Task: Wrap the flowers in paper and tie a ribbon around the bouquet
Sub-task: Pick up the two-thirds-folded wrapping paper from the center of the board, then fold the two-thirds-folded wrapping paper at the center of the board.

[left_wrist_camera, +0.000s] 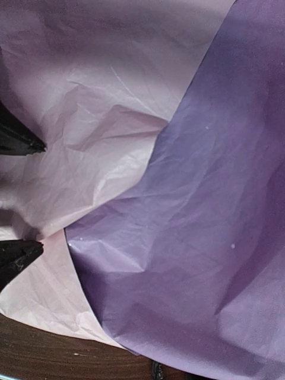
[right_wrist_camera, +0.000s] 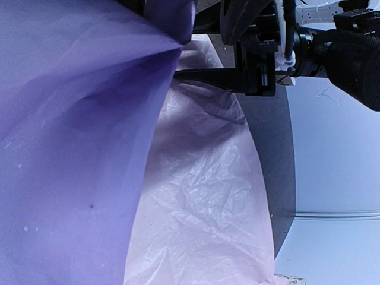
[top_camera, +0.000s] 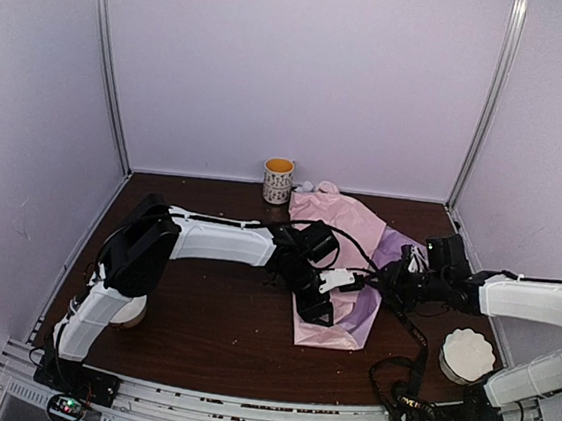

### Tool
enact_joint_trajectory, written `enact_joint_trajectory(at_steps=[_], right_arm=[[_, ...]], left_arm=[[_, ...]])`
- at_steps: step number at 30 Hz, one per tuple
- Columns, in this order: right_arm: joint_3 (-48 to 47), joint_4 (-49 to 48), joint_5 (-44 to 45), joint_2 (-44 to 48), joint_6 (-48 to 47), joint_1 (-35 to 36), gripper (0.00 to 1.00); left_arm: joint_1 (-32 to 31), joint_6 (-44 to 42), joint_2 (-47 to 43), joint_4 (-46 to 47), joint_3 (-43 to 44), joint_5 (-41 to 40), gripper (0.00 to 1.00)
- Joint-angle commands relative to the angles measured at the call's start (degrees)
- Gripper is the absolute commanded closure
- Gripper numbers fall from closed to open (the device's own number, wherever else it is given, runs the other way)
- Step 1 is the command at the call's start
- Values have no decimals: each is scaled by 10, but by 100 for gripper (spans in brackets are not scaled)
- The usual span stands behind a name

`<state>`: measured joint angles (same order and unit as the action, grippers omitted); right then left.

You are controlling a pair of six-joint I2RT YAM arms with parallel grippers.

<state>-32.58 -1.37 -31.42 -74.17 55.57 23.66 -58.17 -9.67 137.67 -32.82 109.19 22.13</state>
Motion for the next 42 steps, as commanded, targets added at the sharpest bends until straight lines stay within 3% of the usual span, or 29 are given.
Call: enact_joint_trajectory(at_steps=[1, 6, 11, 17, 27, 29, 34, 37, 42], right_arm=[[21, -20, 30, 21, 27, 29, 57], [63, -20, 67, 42, 49, 36, 61], [45, 41, 118, 56, 20, 37, 82], [-24, 141, 215, 72, -35, 43, 100], [-116, 58, 139, -12, -114, 62, 100], [-133, 79, 134, -47, -120, 69, 100], [-186, 171, 214, -97, -139, 107, 98], [-201, 176, 215, -102, -159, 132, 94], [-183, 91, 146, -120, -161, 139, 85]], left_arm=[[3, 6, 34, -44, -12, -17, 48], [3, 3, 33, -42, -17, -17, 48], [3, 4, 31, -47, -16, -20, 48], [2, 6, 31, -44, -18, -23, 48], [2, 3, 12, -27, -44, -16, 47], [2, 2, 1, -6, -63, -15, 46], [7, 8, -5, -2, -65, -5, 41], [19, 14, -25, 38, -97, 23, 40], [63, 46, -51, 109, -141, 148, 40]])
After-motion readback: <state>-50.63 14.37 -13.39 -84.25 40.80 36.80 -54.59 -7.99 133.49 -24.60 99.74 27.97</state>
